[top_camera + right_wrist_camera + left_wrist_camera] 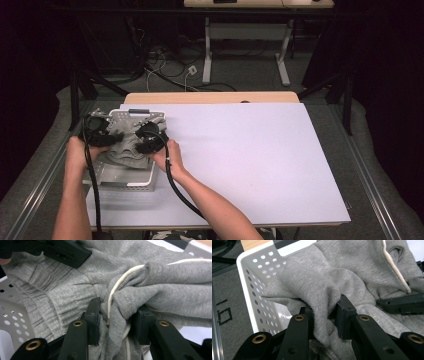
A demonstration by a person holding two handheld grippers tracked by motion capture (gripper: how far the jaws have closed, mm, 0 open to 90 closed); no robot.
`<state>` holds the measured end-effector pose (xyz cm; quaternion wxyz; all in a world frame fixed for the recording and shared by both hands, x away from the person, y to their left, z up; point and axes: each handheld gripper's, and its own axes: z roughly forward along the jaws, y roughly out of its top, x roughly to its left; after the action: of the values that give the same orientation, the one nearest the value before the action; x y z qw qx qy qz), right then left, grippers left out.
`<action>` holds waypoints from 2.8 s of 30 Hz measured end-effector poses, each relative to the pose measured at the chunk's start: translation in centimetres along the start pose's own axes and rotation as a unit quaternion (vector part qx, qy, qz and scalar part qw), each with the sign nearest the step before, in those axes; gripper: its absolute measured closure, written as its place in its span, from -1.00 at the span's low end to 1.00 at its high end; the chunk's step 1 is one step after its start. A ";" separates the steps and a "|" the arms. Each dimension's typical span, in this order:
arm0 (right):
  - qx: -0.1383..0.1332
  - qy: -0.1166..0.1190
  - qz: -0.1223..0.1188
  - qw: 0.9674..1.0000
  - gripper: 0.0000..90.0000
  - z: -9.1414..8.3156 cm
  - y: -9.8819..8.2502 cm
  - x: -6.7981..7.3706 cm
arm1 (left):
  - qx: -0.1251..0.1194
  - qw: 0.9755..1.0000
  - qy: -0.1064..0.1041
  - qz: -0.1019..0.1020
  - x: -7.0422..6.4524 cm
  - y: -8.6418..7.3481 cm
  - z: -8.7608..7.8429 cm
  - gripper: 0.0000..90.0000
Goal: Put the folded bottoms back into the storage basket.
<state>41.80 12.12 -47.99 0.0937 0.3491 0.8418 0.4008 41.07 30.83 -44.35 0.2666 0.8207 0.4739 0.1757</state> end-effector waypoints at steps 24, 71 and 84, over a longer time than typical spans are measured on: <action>0.043 0.017 -0.017 0.999 0.19 1.7 -0.3 0.4 | 0.019 1.000 0.006 -0.011 0.4 -0.4 1.1 0.64; 0.046 0.038 -0.040 0.997 -0.98 -13.2 -5.0 -9.1 | 0.017 0.996 -0.053 0.064 -6.5 3.2 0.6 -0.96; 0.048 0.002 -0.033 0.998 -0.98 -17.2 -8.3 -11.8 | 0.023 0.990 -0.055 0.129 -10.5 2.4 0.1 -1.00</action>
<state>38.74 -9.74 -44.21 0.0882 0.3242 0.8712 0.3578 37.63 20.64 -43.37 0.2484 0.8895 0.3522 0.1519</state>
